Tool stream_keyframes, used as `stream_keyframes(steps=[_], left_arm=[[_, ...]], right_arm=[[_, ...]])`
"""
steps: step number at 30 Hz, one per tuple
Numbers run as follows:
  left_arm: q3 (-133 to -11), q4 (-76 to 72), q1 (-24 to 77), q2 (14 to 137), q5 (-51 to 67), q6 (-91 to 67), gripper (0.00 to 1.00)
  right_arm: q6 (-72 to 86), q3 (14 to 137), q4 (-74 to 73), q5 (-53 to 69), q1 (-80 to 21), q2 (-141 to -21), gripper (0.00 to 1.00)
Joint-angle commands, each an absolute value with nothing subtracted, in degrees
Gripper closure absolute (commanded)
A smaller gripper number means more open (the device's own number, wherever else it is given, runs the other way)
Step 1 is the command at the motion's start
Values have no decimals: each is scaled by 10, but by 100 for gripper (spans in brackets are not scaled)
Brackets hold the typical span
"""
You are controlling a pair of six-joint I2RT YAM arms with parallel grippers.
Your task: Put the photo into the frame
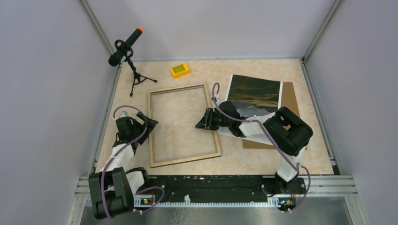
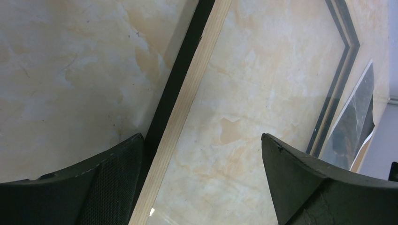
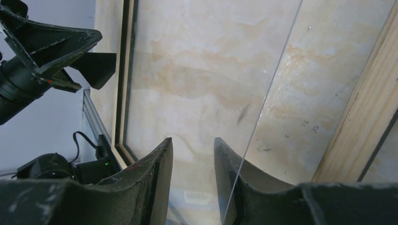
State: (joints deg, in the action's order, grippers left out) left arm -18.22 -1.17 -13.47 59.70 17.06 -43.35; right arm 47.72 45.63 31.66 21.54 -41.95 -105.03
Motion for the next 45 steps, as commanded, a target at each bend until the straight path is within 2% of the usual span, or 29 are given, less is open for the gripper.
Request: stream_keyframes(steps=[1,4,8,13,16,19,23,25,26,45], left_arm=[[-184,37,-132,593,176,-433,2],[-183,37,-132,594,182,-432,2],[-181,37,-132,590,184,-432,2],[-182,38,-132,586,193,-433,2],[-189,50,-133,585,187,-427,2],[-199,70,-132,581,172,-425,2],[-206,80,-132,586,165,-421,2],[-207,83,-132,589,162,-421,2],[-207,85,-132,590,159,-423,2],[-243,136,-132,585,103,-425,2]], right_arm=[[438,487,282,199,-436,-1023,61],[440,486,276,202,-437,-1019,59],[445,481,283,212,-437,-1013,52],[456,483,304,228,-438,-1023,52],[440,496,269,210,-442,-1018,50],[414,502,207,166,-448,-995,37],[382,523,131,113,-459,-973,27],[370,537,97,96,-463,-970,4],[366,544,83,90,-466,-969,1],[325,677,-135,-26,-518,-998,1]])
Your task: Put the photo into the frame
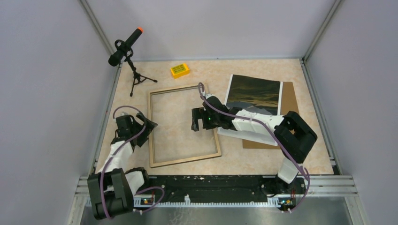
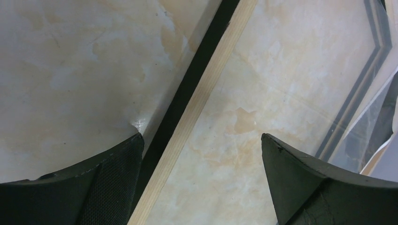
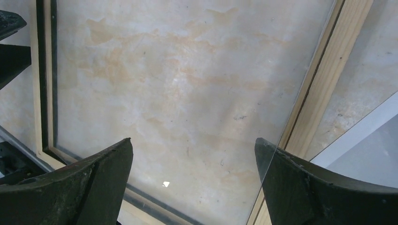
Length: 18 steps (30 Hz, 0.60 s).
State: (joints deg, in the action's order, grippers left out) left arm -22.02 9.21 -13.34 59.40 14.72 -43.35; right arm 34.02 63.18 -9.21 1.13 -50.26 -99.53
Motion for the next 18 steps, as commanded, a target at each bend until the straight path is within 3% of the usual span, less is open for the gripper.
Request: stream_keyframes(steps=[1,11,18], left_arm=[[-246,140,-132,578,94,-424,2],[-325,200,-130,492,44,-399,2],[-368,133,-127,479,272,-301,2]], right_arm=[[323,683,-144,-31,-520,-1000,1],[309,731,-221,-65,-524,-1024,1],[301,754,-263,-74,-524,-1022,1]])
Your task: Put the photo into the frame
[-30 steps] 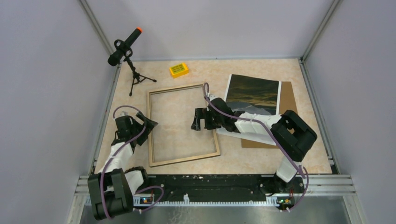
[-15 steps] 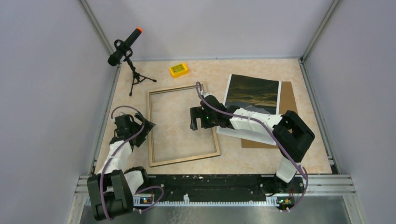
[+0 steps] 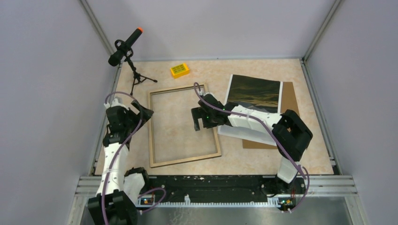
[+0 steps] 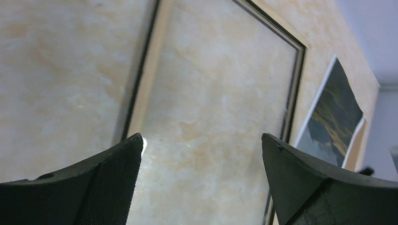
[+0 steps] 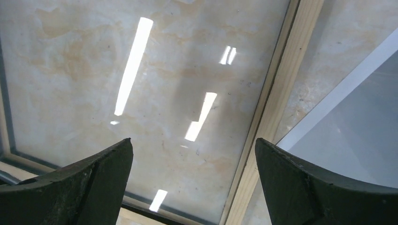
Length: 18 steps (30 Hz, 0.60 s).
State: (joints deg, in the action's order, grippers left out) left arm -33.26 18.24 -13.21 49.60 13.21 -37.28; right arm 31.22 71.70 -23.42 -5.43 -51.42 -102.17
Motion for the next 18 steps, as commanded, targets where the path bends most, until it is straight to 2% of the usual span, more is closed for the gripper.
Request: stream_keyframes(steps=[1,7,18], left_arm=[[-376,128,-123,480,289,-292,2],[-385,78,-80,486,384,-240,2],[-385,121,-21,456,345,-182,1]], right_arm=[[301,755,-266,-77,-525,-1018,1],[298,743,-278,-56,-523,-989,1],[300,656,-267,-106,-513,-867,1]])
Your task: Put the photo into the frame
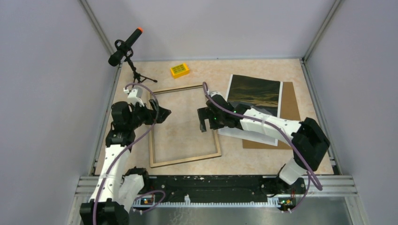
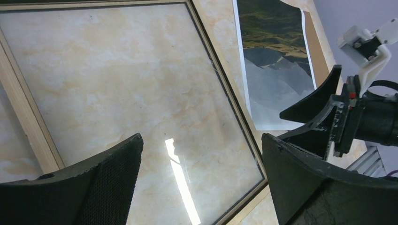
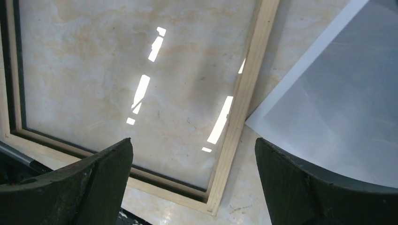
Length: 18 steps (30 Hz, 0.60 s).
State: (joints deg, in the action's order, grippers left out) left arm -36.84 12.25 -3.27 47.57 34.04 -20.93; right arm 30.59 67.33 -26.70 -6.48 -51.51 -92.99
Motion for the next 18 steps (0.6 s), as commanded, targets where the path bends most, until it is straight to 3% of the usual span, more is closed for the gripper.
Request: stream_keyframes(steps=[1,9,18], left_arm=[[-383,120,-19,454,347,-183,2],[-375,116,-2,432,348,-174,2],[-365,96,34,434,382,-181,2]], right_arm=[[300,642,-270,-116,-511,-852,1],[318,523,-259,-74,-429,-732,1],[301,414,-214,102,-129,-639,1]])
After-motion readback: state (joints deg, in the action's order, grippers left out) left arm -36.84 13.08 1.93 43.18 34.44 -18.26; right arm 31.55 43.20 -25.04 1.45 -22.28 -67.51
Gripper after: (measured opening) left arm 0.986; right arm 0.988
